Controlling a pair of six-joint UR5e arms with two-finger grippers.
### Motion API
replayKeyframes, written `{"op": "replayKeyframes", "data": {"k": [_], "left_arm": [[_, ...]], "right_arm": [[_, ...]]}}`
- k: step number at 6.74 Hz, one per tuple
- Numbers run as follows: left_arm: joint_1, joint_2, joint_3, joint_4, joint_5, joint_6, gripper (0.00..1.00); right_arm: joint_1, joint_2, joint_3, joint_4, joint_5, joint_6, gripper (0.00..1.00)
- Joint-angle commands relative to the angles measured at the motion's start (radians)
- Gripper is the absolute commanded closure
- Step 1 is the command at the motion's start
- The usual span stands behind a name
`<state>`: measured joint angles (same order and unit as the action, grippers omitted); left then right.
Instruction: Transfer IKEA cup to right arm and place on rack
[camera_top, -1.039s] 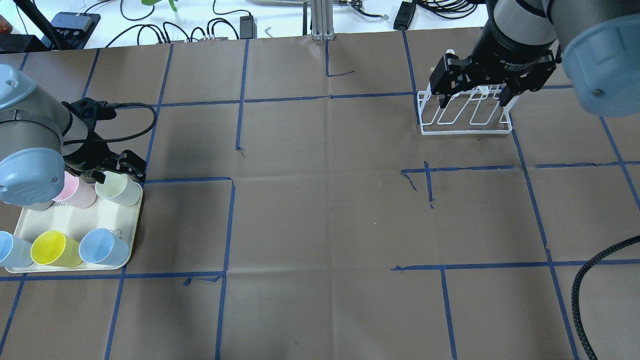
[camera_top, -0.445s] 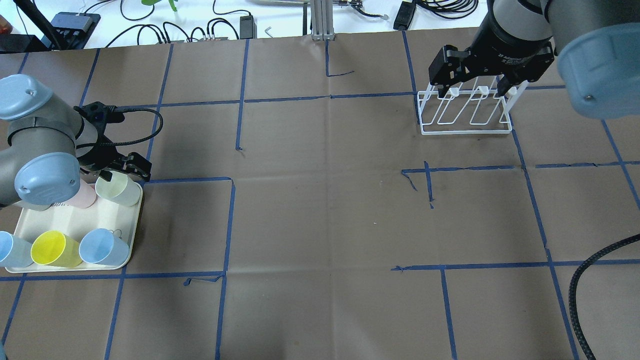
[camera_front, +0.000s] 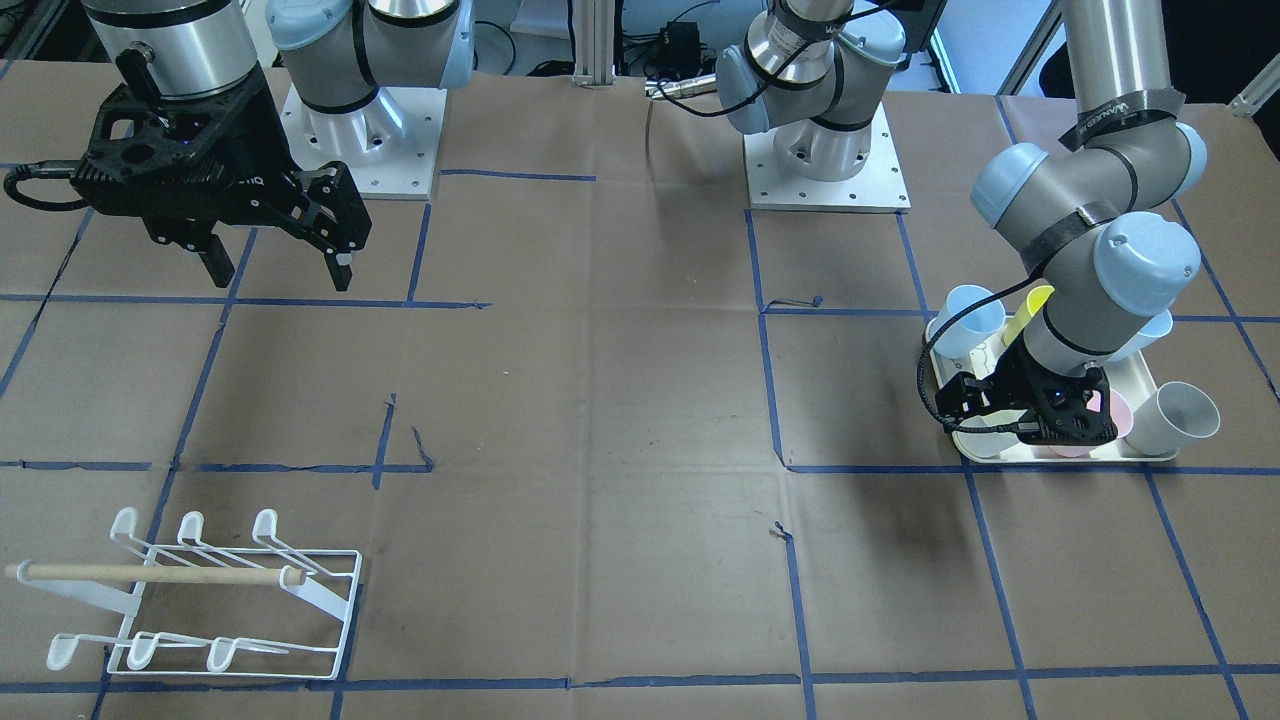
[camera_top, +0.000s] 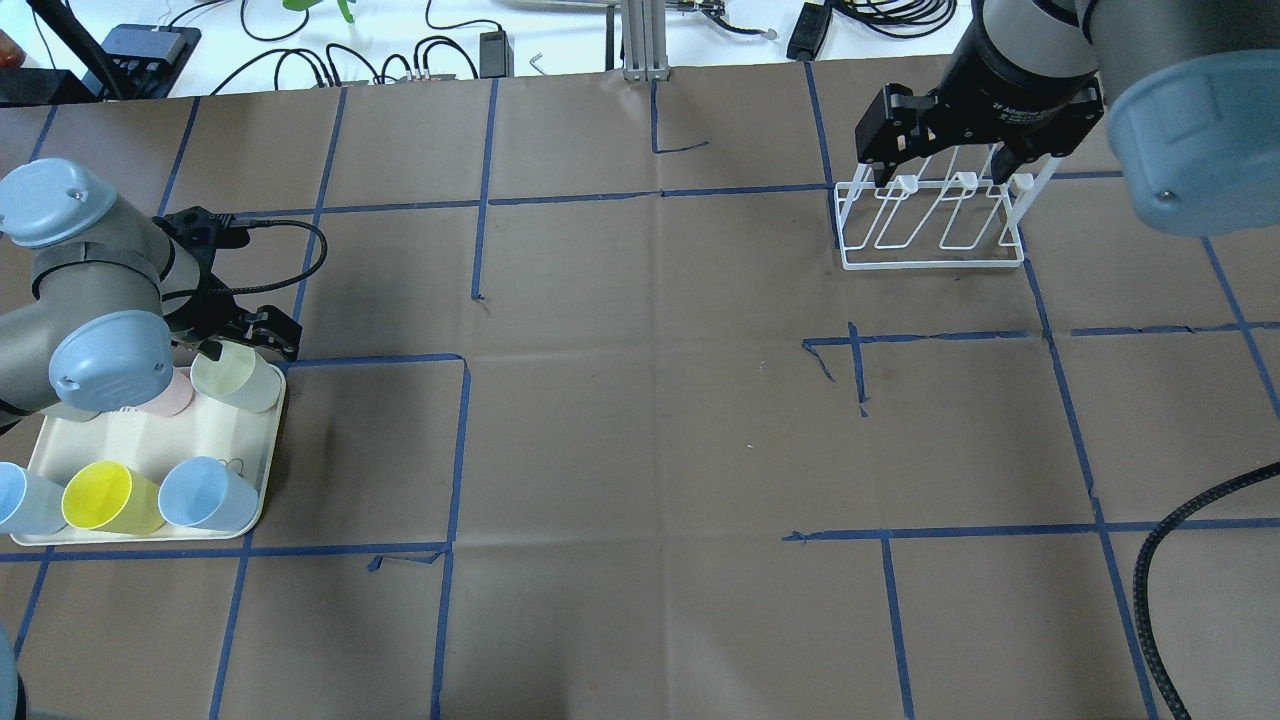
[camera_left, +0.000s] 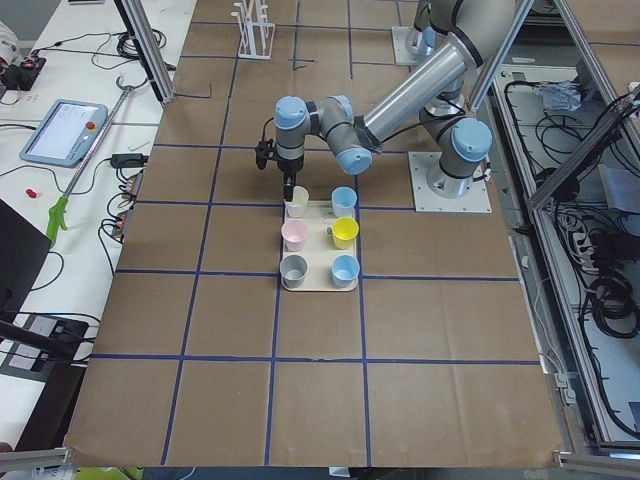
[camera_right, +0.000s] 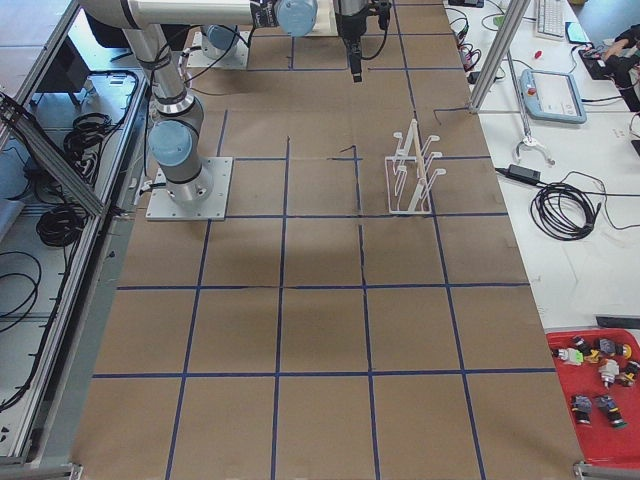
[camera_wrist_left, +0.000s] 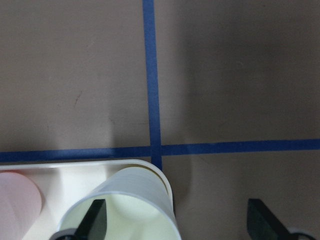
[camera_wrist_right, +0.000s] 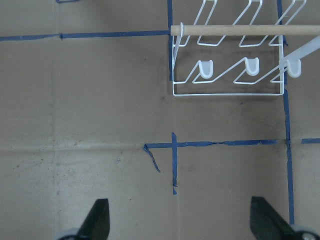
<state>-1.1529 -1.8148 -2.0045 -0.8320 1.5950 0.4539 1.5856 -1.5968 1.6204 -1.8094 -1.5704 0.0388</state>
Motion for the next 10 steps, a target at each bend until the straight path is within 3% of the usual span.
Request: {"op": "replayKeyframes", "data": {"k": [1,2,4,5,7,8,10], "left_arm": [[0.001,0.014,0.001,-0.039,0.069,-0.017,0.76],[-0.002,0.015,0.001,-0.045,0.065,-0.040,0.98],[-0.002,0.018,0.019,-0.044,0.030,-0.043,1.00],[-0.005,0.046,0.050,-0.045,0.029,-0.043,1.00],[-0.014,0.121,0.151,-0.183,0.028,-0.043,1.00],[-0.018,0.133,0.226,-0.265,0.028,-0.043,1.00],[-0.022,0.134,0.373,-0.418,-0.022,-0.035,1.00]], "right_arm": [[0.000,0.001,0.003,-0.021,0.001,0.001,0.00],[0.000,0.001,0.003,-0.021,0.001,0.001,0.00],[0.000,0.005,0.004,-0.030,0.031,0.003,0.00],[0.000,0.005,0.031,-0.088,0.074,0.016,0.00],[0.004,-0.009,0.136,-0.358,0.085,0.148,0.00],[0.010,0.000,0.168,-0.469,0.181,0.229,0.00],[0.013,0.003,0.248,-0.685,0.234,0.437,0.00]]}}
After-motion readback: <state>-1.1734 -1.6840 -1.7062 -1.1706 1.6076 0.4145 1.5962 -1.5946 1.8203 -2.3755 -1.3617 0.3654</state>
